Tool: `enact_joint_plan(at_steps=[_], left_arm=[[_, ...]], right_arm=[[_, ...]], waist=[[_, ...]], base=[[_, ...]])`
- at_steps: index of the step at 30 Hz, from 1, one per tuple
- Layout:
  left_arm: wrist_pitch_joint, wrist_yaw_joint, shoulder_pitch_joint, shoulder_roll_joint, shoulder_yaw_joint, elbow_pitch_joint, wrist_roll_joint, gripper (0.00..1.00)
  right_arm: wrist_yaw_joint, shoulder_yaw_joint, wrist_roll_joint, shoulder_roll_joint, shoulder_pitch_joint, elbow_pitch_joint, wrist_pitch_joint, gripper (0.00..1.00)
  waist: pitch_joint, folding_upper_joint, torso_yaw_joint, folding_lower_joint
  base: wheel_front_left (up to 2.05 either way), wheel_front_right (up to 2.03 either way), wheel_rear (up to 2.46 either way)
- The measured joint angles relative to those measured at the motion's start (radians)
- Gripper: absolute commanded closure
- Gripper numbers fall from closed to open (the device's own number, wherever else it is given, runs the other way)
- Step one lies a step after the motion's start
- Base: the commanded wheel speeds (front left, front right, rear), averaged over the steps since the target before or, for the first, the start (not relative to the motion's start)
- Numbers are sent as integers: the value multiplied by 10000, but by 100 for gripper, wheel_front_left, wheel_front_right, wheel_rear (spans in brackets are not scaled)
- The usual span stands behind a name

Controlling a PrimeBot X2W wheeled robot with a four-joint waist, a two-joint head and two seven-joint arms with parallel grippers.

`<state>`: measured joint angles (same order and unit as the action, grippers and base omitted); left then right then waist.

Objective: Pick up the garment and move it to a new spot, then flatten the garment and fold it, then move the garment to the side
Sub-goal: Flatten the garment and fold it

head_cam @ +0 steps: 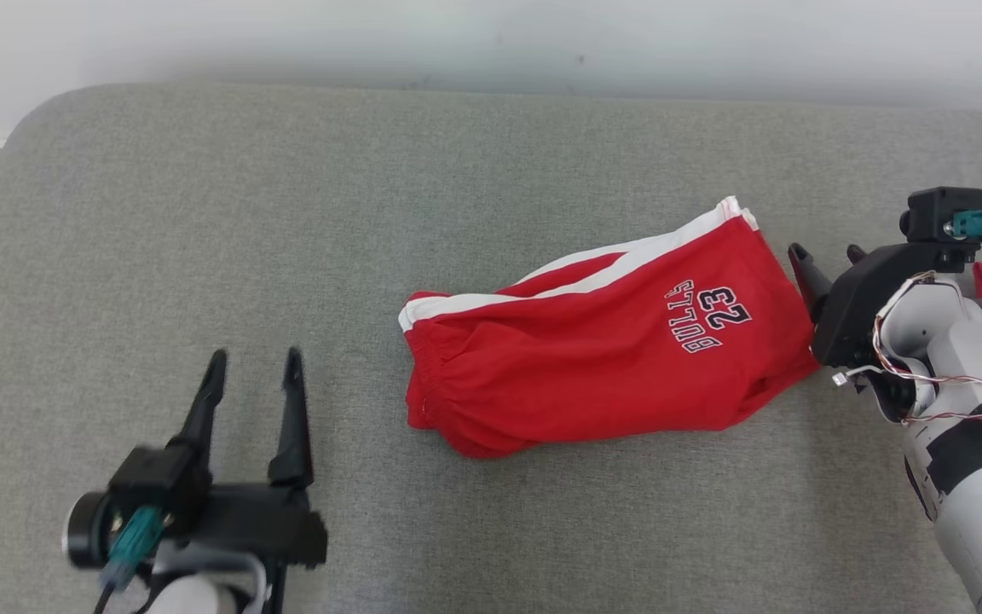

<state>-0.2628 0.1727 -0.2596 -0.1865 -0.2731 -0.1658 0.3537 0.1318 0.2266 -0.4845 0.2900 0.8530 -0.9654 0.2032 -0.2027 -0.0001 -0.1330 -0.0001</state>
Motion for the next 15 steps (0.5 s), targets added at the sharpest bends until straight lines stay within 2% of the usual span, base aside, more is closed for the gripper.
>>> enact_joint_plan(at_steps=[11, 15], left_arm=[[-2, -926, 1949, 683, 1739, 1014, -1204, 0], [-2, -1181, 2339, 949, 2021, 1229, -1570, 0]], right_arm=[[2, -416, 23, 8, 125, -1016, 311, 0], [2, -500, 311, 27, 314, -1522, 362, 0]], waist=[[-293, 1, -426, 0], [-427, 1, -642, 0]], base=[[0, 0, 0], [0, 0, 0]])
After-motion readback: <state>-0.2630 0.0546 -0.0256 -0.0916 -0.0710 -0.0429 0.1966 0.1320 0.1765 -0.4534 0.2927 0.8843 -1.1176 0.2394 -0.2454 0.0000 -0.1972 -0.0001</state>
